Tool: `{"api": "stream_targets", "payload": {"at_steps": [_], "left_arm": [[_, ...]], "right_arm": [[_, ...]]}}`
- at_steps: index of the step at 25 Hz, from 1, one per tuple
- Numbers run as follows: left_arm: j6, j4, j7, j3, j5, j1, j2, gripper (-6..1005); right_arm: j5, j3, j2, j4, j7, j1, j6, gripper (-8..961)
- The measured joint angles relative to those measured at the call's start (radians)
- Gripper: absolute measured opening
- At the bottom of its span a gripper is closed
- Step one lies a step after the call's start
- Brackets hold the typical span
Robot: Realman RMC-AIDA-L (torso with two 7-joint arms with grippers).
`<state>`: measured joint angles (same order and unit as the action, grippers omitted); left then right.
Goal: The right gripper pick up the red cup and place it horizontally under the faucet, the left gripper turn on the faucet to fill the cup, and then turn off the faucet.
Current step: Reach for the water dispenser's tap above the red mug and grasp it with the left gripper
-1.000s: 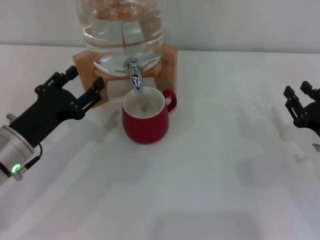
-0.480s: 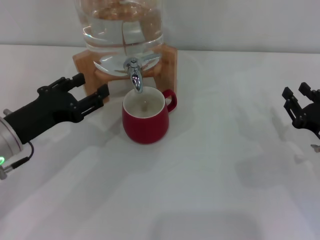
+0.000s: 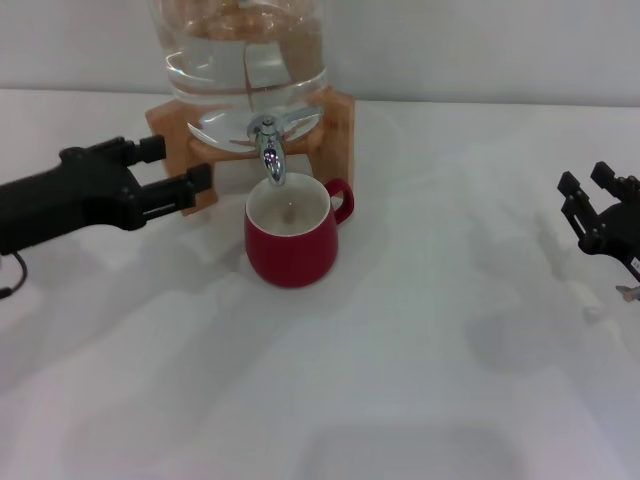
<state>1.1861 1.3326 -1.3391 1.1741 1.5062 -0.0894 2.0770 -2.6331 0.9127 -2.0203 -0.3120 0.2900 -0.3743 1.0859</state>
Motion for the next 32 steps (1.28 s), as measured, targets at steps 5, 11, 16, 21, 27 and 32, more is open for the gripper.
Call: {"api": "stream_targets", "payload": {"at_steps": [5, 11, 16, 21, 27, 32], "left_arm": [[0.109, 0.018, 0.044, -0.086, -0.081, -0.07, -0.004, 757], [0.208, 0.018, 0.059, -0.15, -0.205, -0.19, -0.018, 757], [0.227, 0.012, 0.053, -0.153, -0.216, -0.243, -0.044, 756], [0.233, 0.001, 0.027, -0.154, -0.227, -0.29, -0.049, 756], [0.256, -0.027, 0.01, -0.153, -0.257, -0.345, -0.05, 756], [0.271, -0.055, 0.002, -0.154, -0.275, -0.387, -0.05, 756]], "right_arm": [[-0.002, -0.001, -0.001, -0.003, 0.0, -0.002, 0.0, 418], [-0.002, -0.007, -0.002, -0.006, 0.0, -0.003, 0.0, 418], [0.001, -0.018, -0.004, -0.01, 0.002, -0.003, 0.0, 418], [0.001, -0.031, -0.005, -0.012, 0.003, -0.003, 0.0, 418], [-0.003, -0.039, -0.005, -0.015, 0.003, -0.003, 0.0, 419], [-0.004, -0.051, -0.004, -0.015, 0.003, -0.003, 0.0, 419]]}}
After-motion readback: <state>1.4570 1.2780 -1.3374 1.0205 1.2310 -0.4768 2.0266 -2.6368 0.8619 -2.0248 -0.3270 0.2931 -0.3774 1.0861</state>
